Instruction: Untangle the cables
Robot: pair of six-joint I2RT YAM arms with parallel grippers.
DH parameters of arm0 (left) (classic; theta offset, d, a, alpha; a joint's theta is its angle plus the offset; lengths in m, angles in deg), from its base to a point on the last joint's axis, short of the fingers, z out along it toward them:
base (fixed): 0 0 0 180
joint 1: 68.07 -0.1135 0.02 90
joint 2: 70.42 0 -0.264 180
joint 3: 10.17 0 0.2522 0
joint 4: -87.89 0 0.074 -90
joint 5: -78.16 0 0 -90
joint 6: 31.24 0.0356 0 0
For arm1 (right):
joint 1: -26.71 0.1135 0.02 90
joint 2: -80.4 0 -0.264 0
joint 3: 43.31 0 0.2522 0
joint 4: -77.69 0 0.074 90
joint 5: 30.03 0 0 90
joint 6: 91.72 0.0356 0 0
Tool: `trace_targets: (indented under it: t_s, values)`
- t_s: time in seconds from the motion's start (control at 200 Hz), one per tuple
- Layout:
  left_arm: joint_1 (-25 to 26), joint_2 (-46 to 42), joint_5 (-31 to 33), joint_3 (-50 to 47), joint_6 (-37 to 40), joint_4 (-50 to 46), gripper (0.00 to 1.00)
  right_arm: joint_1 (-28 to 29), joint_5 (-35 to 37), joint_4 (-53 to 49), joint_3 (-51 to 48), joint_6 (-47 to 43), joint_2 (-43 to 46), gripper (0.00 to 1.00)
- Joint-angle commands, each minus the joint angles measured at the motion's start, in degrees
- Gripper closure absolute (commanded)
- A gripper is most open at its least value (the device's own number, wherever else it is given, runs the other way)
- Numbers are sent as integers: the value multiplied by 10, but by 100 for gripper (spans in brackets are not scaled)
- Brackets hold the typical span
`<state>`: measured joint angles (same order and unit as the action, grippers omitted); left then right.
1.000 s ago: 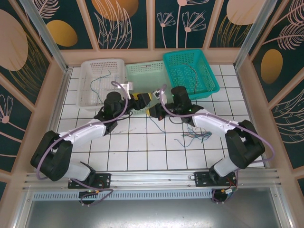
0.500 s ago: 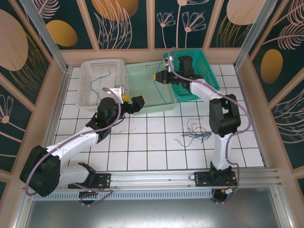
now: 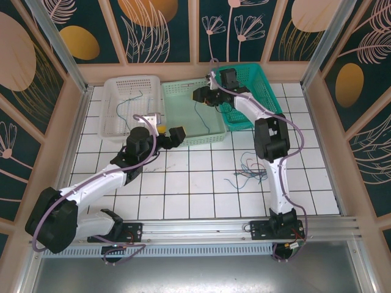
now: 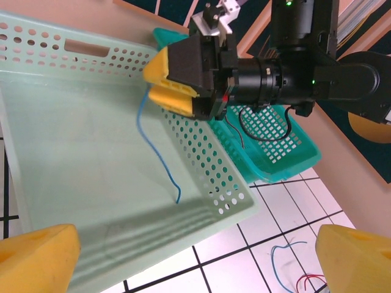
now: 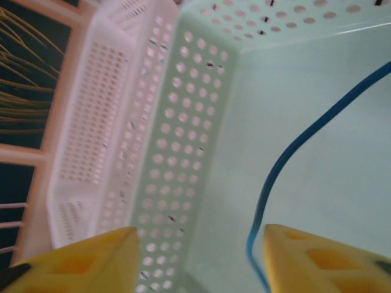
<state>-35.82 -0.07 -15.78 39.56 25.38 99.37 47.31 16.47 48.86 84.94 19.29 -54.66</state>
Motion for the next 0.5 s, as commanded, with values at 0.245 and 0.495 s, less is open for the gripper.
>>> trace_targets:
  t_s: [0.245,0.495]
  values:
    - [-1,6,-39,6,12,2,1,21,43,-10,-56,-52,125,27]
    - [55,64,-122,45,117,-37,2,-18,113,87,-338,-72,354,27]
